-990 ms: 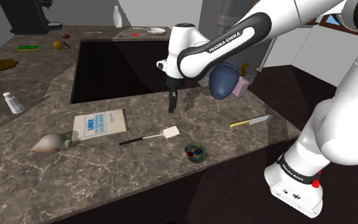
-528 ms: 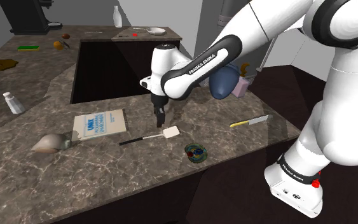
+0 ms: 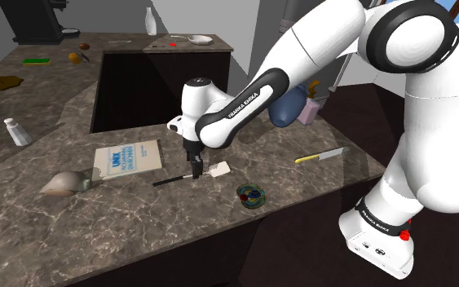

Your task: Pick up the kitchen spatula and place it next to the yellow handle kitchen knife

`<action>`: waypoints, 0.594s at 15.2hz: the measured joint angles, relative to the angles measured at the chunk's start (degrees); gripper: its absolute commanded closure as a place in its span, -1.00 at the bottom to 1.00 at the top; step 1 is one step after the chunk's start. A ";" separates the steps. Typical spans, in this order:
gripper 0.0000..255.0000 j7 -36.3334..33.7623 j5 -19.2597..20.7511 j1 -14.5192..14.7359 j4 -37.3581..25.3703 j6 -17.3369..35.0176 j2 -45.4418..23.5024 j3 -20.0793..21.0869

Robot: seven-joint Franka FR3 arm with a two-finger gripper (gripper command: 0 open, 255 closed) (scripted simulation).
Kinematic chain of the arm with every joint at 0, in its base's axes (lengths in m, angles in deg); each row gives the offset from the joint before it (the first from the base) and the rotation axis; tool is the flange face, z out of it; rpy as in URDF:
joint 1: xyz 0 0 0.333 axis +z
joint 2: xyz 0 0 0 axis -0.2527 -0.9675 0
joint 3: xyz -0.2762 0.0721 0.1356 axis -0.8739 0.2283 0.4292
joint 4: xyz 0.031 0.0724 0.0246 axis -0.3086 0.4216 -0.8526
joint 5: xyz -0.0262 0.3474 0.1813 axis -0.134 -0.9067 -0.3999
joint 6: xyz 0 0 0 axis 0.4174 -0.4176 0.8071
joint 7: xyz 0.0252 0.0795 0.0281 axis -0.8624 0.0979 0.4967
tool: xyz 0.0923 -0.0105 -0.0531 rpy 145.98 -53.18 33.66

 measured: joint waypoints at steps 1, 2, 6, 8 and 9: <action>-1.00 -0.07 0.12 0.09 0.09 0.61 -0.52 -0.07; -1.00 -0.21 0.23 0.23 0.01 1.07 -1.07 -0.14; -1.00 -0.36 0.56 0.47 -0.45 2.45 -2.92 -0.40; -1.00 -0.38 0.57 0.48 -0.47 2.52 -2.99 -0.41; -1.00 -0.38 0.57 0.48 -0.47 2.53 -3.00 -0.41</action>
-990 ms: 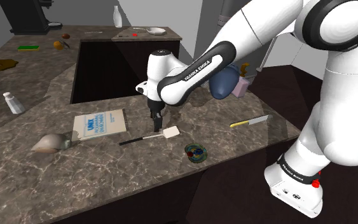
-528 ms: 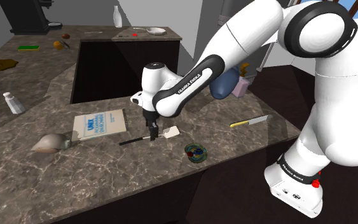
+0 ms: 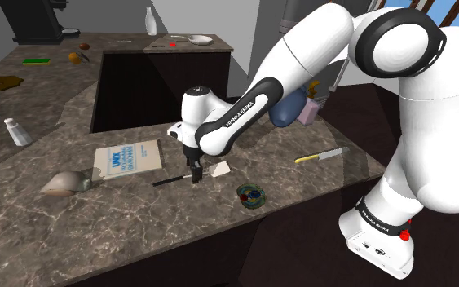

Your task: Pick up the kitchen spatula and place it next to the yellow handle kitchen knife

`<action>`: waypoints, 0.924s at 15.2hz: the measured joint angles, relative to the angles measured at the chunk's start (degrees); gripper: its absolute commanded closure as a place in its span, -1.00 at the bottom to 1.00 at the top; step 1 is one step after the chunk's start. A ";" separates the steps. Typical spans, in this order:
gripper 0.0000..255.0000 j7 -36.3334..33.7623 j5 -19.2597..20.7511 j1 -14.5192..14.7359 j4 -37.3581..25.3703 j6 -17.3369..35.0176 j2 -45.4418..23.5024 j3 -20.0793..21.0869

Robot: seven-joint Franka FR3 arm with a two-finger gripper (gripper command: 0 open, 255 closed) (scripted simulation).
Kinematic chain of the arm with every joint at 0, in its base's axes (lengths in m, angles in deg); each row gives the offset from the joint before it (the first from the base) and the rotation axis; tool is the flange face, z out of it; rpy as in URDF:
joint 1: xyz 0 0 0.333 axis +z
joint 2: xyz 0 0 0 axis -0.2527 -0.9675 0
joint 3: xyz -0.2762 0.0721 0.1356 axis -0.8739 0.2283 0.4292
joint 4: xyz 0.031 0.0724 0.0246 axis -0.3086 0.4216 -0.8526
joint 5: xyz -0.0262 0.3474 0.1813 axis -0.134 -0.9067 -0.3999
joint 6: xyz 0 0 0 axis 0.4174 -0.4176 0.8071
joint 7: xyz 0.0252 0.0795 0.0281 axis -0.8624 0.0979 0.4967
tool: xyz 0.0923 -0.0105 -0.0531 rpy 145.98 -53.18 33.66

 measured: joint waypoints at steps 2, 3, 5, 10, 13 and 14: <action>1.00 0.00 0.00 0.00 0.00 0.00 -0.01 0.00; 1.00 0.00 0.00 0.00 -0.01 0.00 -0.01 0.00; 1.00 0.00 0.00 0.00 0.00 0.00 -0.01 0.00; 1.00 0.00 0.00 0.00 -0.01 0.01 0.00 0.00; 1.00 0.01 -0.05 -0.03 0.03 -0.26 0.30 0.05; 1.00 0.02 -0.12 -0.06 0.13 -0.62 0.77 0.12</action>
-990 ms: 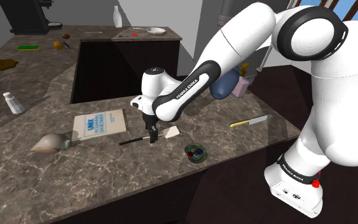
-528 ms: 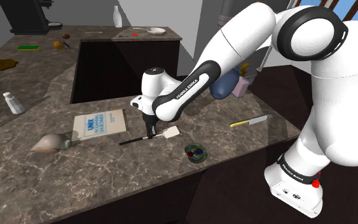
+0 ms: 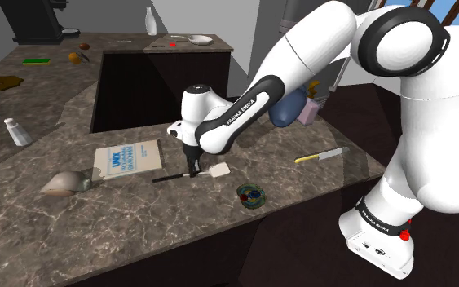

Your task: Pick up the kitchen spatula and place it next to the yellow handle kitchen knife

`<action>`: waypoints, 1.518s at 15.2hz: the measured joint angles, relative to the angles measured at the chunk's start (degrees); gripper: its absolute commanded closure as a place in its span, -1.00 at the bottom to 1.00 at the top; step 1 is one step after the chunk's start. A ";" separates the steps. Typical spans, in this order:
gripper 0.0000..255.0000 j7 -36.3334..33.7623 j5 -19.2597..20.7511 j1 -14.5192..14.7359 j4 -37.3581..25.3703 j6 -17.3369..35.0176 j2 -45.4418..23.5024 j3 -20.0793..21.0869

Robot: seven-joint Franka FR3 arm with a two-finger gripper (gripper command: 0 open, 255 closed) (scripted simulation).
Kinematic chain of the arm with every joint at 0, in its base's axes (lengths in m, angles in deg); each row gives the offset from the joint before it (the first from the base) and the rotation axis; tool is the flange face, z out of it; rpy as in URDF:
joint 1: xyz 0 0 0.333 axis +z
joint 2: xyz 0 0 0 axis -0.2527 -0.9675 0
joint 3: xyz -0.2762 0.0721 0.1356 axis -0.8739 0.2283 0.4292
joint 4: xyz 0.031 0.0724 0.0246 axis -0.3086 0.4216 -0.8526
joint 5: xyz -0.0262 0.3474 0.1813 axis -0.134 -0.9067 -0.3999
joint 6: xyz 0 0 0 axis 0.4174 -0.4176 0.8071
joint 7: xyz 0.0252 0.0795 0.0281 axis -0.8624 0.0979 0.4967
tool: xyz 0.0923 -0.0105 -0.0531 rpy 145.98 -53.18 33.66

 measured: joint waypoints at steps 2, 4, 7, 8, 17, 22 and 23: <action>1.00 0.16 -0.20 -0.18 0.22 -0.86 1.08 0.16; 1.00 0.28 -0.44 -0.33 0.05 -2.21 2.28 0.35; 1.00 0.35 -0.72 -0.43 -0.22 -3.97 3.79 0.58; 1.00 0.44 -0.87 -0.54 -0.03 -4.53 4.54 0.67; 1.00 0.85 -1.80 -0.98 -0.79 -9.84 9.13 1.26; 1.00 1.63 -2.48 -1.58 -0.02 -11.87 11.95 1.44; 1.00 2.49 -2.75 -2.19 1.38 -11.27 12.72 1.30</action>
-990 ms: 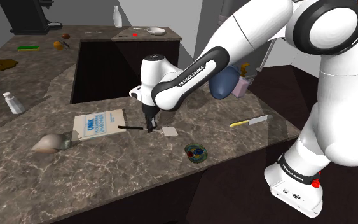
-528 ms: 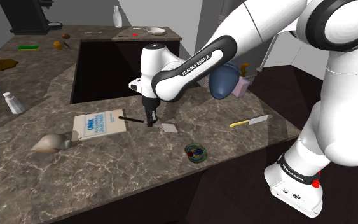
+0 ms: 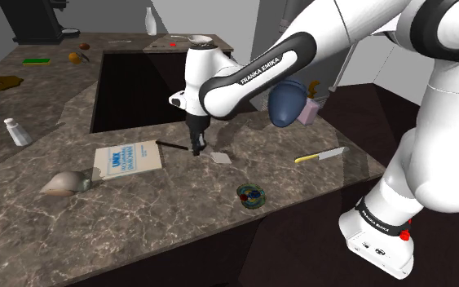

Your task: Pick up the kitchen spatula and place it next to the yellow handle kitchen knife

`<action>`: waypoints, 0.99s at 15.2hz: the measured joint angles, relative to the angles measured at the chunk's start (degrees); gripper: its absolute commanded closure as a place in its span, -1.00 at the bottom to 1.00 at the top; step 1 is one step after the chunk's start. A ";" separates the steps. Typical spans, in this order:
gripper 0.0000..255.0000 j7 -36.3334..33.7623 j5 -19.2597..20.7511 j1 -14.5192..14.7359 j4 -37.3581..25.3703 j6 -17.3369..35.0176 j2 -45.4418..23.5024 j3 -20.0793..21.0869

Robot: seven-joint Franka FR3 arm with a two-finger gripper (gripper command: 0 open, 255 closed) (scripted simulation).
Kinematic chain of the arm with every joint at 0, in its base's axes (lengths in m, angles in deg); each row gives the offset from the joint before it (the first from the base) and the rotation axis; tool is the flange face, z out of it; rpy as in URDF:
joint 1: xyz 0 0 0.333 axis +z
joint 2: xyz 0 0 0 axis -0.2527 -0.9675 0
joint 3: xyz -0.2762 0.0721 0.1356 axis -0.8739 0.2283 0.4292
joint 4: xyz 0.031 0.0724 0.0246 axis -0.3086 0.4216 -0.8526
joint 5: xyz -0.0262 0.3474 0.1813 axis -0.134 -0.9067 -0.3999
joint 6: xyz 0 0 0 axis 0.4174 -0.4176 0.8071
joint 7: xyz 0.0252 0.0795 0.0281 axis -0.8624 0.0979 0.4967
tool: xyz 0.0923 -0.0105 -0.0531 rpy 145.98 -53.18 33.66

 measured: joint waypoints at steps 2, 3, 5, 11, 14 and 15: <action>1.00 1.72 -0.77 -1.19 4.23 1.50 2.70 -0.17; 1.00 3.02 -1.35 -2.04 6.34 1.67 4.60 -0.32; 1.00 5.59 -2.33 -3.55 9.94 2.38 7.50 -0.80; 1.00 13.72 -4.84 -7.64 20.32 5.16 14.81 -3.10; 1.00 18.40 -5.91 -9.65 25.58 6.19 18.84 -4.90; 1.00 20.10 -6.18 -10.39 27.06 6.35 20.06 -5.67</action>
